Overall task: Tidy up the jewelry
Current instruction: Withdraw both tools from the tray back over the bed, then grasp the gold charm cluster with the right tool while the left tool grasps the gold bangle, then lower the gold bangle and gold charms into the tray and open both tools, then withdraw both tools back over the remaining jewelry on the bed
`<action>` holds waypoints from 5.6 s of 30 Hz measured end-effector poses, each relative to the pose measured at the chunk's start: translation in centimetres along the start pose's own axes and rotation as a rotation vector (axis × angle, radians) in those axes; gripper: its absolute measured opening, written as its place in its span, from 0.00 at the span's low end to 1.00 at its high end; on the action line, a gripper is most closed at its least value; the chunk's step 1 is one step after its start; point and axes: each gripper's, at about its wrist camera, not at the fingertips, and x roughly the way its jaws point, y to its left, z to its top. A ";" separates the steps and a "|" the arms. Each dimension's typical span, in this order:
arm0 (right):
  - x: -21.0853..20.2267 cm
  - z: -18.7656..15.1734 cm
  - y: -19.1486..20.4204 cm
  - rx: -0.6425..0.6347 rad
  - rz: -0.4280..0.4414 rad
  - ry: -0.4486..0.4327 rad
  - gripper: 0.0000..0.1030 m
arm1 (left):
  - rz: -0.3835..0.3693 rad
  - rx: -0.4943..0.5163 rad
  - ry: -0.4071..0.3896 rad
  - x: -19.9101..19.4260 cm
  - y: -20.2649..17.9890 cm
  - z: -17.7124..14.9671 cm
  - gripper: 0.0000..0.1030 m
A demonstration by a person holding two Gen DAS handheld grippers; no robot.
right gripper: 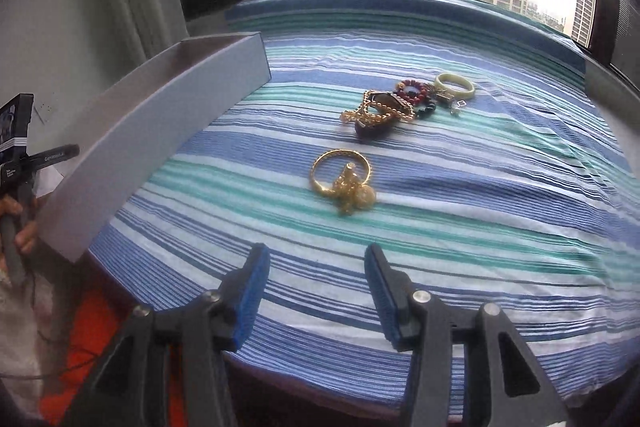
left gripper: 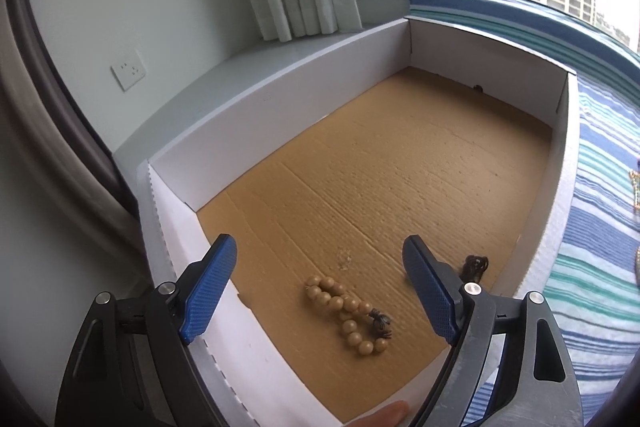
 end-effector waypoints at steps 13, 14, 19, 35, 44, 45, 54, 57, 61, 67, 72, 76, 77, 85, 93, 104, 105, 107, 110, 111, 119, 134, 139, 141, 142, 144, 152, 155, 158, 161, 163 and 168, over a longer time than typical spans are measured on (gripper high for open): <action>-1.0 -1.1 -1.9 0.029 -0.031 -0.009 0.63 | -0.034 -0.131 -0.132 -4.9 1.4 0.8 0.98; -1.1 -1.2 -2.2 0.036 -0.029 -0.009 0.63 | -0.064 -0.138 -0.151 -5.8 1.3 1.0 0.98; -1.1 -1.6 -4.0 0.071 -0.075 -0.008 0.64 | -0.278 -0.069 -0.166 -8.7 -1.3 0.9 0.99; -2.0 -3.2 -7.6 0.089 -0.053 -0.035 0.64 | -0.601 0.238 0.157 -6.4 -15.1 -6.5 0.99; 6.6 3.7 -4.4 -0.079 0.069 0.107 0.39 | -0.585 0.267 0.095 -8.2 -14.5 -7.2 0.99; 7.6 4.3 -4.2 -0.085 0.077 0.128 0.39 | -0.589 0.263 0.097 -8.1 -14.4 -7.3 0.99; 12.3 5.6 -1.5 -0.268 0.005 0.156 0.39 | -0.626 0.262 0.161 -7.0 -15.0 -8.2 0.99; 13.0 5.4 -1.8 -0.280 0.034 0.199 0.33 | -0.620 0.258 0.170 -6.8 -15.2 -8.2 0.99; 12.3 5.7 -1.9 -0.280 0.060 0.185 0.13 | -0.609 0.250 0.197 -6.3 -15.4 -8.4 0.99; 8.6 6.9 -3.9 -0.115 0.157 0.114 0.12 | -0.589 0.266 0.203 -6.2 -15.8 -8.3 0.99; 4.7 7.4 -5.8 -0.032 0.206 0.052 0.12 | -0.581 0.325 0.210 -6.4 -18.0 -7.7 0.99; 2.3 6.9 -7.0 0.008 0.207 0.008 0.12 | -0.633 0.345 0.220 -6.7 -20.8 -5.3 0.99; 1.8 6.6 -7.4 0.024 0.210 -0.001 0.12 | -0.646 0.345 0.221 -6.6 -21.6 -4.6 0.99; 0.1 4.0 -9.6 0.117 0.217 -0.018 0.12 | -0.601 0.366 0.283 -2.3 -30.5 -1.7 0.98; -0.9 2.5 -10.0 0.134 0.224 -0.028 0.12 | -0.539 0.463 0.250 -1.6 -33.7 -3.0 0.50; -1.6 3.0 -9.8 0.149 0.235 -0.049 0.12 | -0.692 0.329 0.278 -3.4 -28.4 -0.6 0.03; -1.6 3.2 -9.7 0.148 0.235 -0.049 0.12 | -0.697 0.311 0.275 -3.6 -27.6 -0.3 0.03; -1.4 3.6 -9.5 0.143 0.232 -0.047 0.12 | -0.709 0.267 0.273 -4.3 -25.7 0.3 0.03; -1.0 4.6 -8.8 0.136 0.243 -0.041 0.12 | -0.726 0.202 0.265 -5.4 -22.1 1.3 0.03; -0.9 5.1 -8.4 0.130 0.250 -0.040 0.12 | -0.734 0.179 0.256 -6.0 -20.4 1.7 0.03; -0.9 12.7 -0.1 -0.042 0.377 -0.093 0.12 | -0.674 -0.012 0.115 -8.6 -7.0 7.3 0.03; 13.2 20.2 21.2 -0.246 0.525 0.136 0.12 | -0.411 -0.205 0.333 6.9 0.3 6.4 0.04; 16.7 18.9 24.2 -0.333 0.445 0.194 0.15 | -0.375 -0.208 0.340 7.6 -0.4 5.8 0.09; 16.9 18.8 24.5 -0.348 0.425 0.193 0.17 | -0.363 -0.211 0.322 7.2 -0.3 5.7 0.27; 16.5 18.8 24.4 -0.348 0.411 0.180 0.20 | -0.352 -0.209 0.302 6.8 -0.3 5.6 0.42; 15.3 19.0 23.5 -0.330 0.409 0.148 0.38 | -0.326 -0.196 0.250 5.4 -0.2 5.5 0.51; 8.8 18.0 17.6 -0.303 0.305 0.004 0.78 | -0.345 -0.088 0.061 -1.7 -4.0 3.7 0.79; 7.7 16.6 15.1 -0.310 0.212 -0.001 0.79 | -0.379 -0.019 0.017 -4.5 -6.5 2.6 0.83; 6.7 15.2 12.2 -0.277 0.149 0.005 0.79 | -0.407 0.036 -0.010 -6.3 -8.6 2.0 0.84; 5.1 13.6 8.5 -0.243 0.115 -0.003 0.79 | -0.418 0.078 -0.017 -7.0 -10.6 1.6 0.84; 4.2 12.4 6.4 -0.217 0.097 -0.007 0.79 | -0.428 0.106 -0.010 -7.4 -11.8 1.1 0.84; 1.9 10.1 1.3 -0.143 0.069 -0.025 0.79 | -0.439 0.146 -0.016 -9.0 -13.7 -0.3 0.84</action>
